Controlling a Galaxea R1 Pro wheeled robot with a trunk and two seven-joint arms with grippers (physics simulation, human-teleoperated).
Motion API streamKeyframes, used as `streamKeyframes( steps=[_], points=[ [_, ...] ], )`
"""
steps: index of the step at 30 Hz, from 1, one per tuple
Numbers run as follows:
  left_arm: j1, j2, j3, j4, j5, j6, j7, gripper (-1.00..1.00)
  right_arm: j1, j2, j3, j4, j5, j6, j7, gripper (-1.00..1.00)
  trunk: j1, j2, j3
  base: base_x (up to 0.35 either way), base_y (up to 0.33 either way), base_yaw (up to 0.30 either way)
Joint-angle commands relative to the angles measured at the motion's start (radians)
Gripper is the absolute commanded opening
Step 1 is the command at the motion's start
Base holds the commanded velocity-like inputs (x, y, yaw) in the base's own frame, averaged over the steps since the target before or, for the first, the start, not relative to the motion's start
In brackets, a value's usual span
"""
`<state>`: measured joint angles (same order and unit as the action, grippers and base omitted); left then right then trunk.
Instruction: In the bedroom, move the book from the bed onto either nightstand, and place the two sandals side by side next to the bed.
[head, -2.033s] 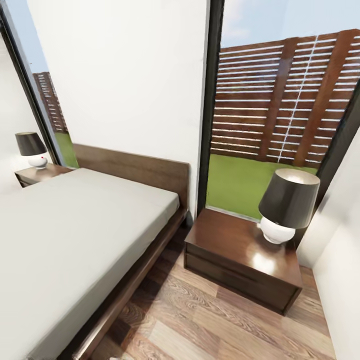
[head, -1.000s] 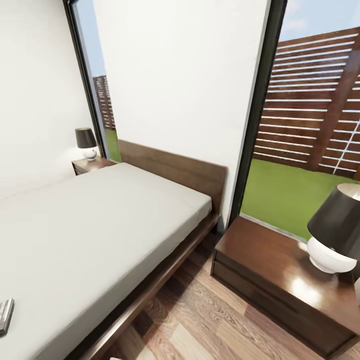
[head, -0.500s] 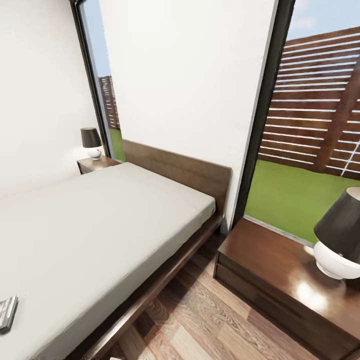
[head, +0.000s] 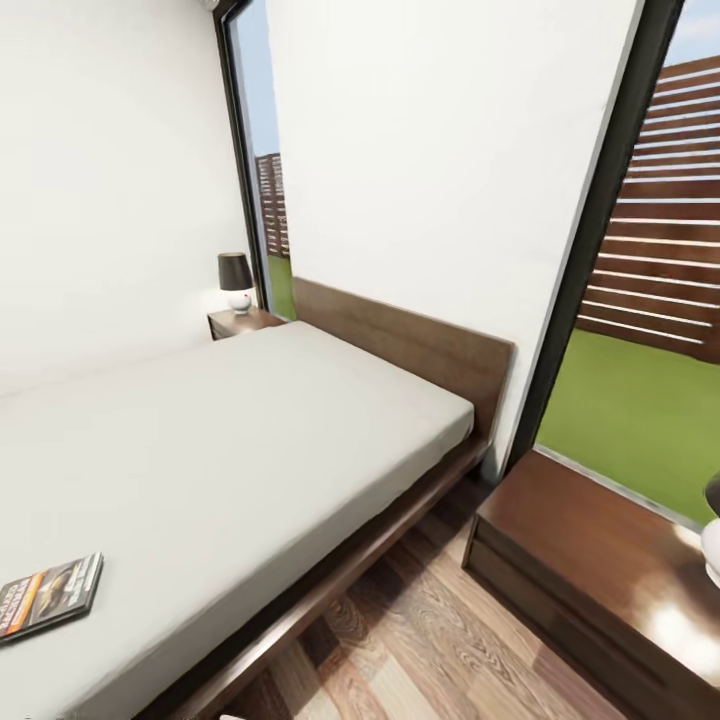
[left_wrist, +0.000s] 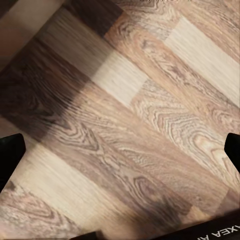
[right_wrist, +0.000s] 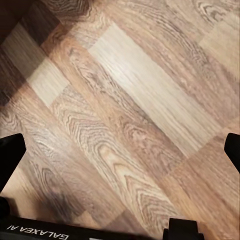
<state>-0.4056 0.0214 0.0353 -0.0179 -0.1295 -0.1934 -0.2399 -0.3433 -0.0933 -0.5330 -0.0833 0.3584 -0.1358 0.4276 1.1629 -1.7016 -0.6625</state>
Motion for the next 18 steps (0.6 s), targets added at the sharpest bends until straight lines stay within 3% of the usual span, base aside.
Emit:
streamKeyframes(
  steps=[1,6,18],
  points=[
    [-0.001,0.0,0.004,0.001,-0.01,-0.005,-0.001,1.0,0.0,0.0,-0.009,0.0,0.01,-0.004,0.003,1.0,0.0,0.0,-0.001,0.181,-0.016,0.262],
    [-0.001,0.0,0.005,0.001,-0.01,-0.005,-0.001,1.0,0.0,0.0,-0.009,0.0,0.01,-0.004,0.003,1.0,0.0,0.0,-0.001,0.239,-0.06,0.106],
    [-0.001,0.0,0.005,0.001,-0.009,-0.005,-0.001,1.0,0.0,0.0,-0.009,0.0,0.01,-0.004,0.003,1.0,0.0,0.0,-0.001,0.106,-0.038,0.004]
  ],
)
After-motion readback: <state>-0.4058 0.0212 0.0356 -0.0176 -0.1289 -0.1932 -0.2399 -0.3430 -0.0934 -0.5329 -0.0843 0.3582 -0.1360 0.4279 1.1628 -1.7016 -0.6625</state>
